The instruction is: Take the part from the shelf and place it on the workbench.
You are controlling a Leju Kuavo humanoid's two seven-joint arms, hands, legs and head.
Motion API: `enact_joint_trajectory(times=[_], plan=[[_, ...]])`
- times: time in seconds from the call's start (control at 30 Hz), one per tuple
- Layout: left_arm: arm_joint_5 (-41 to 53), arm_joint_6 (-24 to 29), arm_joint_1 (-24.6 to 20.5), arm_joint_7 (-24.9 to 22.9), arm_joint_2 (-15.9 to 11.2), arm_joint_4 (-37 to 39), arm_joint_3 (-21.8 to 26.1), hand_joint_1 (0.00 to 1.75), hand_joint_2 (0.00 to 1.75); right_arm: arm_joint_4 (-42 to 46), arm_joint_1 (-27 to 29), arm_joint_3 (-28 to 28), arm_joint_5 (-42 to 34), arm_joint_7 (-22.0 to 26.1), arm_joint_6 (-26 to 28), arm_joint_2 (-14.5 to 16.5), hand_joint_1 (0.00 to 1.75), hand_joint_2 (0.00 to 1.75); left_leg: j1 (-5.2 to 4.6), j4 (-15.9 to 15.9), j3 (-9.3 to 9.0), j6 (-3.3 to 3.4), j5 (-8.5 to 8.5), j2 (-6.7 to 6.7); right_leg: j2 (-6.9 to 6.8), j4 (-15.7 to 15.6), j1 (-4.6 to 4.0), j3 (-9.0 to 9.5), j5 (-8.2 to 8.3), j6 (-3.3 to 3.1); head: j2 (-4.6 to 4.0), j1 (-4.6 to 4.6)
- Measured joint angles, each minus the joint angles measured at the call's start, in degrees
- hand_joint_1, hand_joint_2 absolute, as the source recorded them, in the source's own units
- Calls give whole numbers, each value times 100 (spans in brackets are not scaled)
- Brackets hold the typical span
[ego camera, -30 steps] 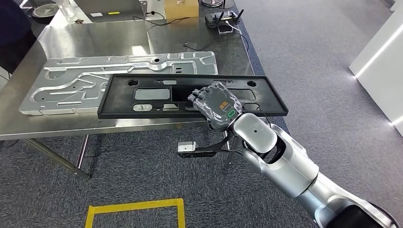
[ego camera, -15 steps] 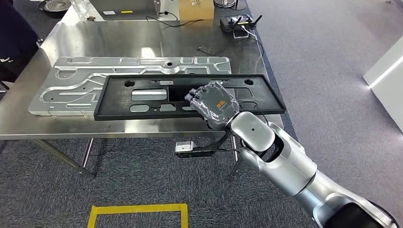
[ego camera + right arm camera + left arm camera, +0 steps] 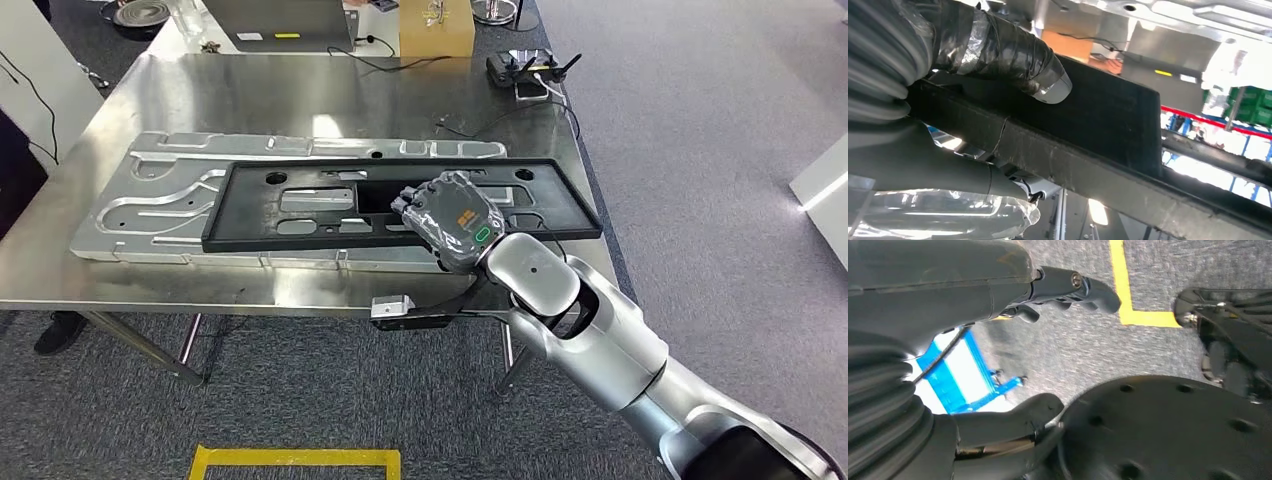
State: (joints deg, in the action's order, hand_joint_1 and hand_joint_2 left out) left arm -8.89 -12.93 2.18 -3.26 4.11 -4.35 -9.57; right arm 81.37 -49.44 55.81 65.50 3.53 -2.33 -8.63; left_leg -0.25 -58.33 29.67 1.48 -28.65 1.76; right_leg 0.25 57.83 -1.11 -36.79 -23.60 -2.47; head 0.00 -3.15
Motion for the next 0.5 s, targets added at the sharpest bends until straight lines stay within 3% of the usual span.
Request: enact_joint_trajectory(times=[0.07,0.17,0.23,0.27,0.3,0.37,0.43,0.5], plan=[[-1,2,5,1,-6,0,-1,0,175,-4,-14,-1,-2,3,-3,9,175,175,-9,-266,80,-58,16,-44,-15,-109,57,169,-12,-28,0,0],[-8,2,3,6,-13,0,-4,0,175,-18,-31,16,-4,6,-13,28,175,175,40,-1199,671,-166,-295,-93,-37,-155,111,356,-129,-20,0,-4],[-16,2,7,14,-21,0,-5,0,175,-49,-23,42,-4,9,-36,39,175,175,101,-1470,988,-244,-503,-116,-46,-145,149,484,-252,26,0,-4],[-20,2,11,17,-25,0,-8,0,175,-70,-21,52,-4,10,-49,44,175,175,130,-1343,1021,-285,-443,-129,-46,-134,172,558,-318,54,0,-4],[-21,2,16,19,-30,0,-14,0,175,-90,-20,56,-4,11,-60,54,175,175,161,-1049,973,-329,-249,-144,-45,-117,199,638,-393,88,0,-4],[-27,1,44,22,-28,4,-31,0,175,-136,-22,64,-4,12,-70,78,175,175,206,-340,825,-382,311,-191,-38,-68,227,757,-544,175,0,-6],[-37,-7,61,23,-20,10,-49,0,175,-187,-27,82,-4,14,-81,103,175,175,203,-26,772,-304,587,-213,-29,-42,208,802,-647,268,0,-7],[-52,-14,47,31,-17,13,-70,0,175,-230,-33,100,-4,19,-90,121,175,175,189,-33,742,-174,556,-182,-29,-15,199,820,-664,343,0,-5]])
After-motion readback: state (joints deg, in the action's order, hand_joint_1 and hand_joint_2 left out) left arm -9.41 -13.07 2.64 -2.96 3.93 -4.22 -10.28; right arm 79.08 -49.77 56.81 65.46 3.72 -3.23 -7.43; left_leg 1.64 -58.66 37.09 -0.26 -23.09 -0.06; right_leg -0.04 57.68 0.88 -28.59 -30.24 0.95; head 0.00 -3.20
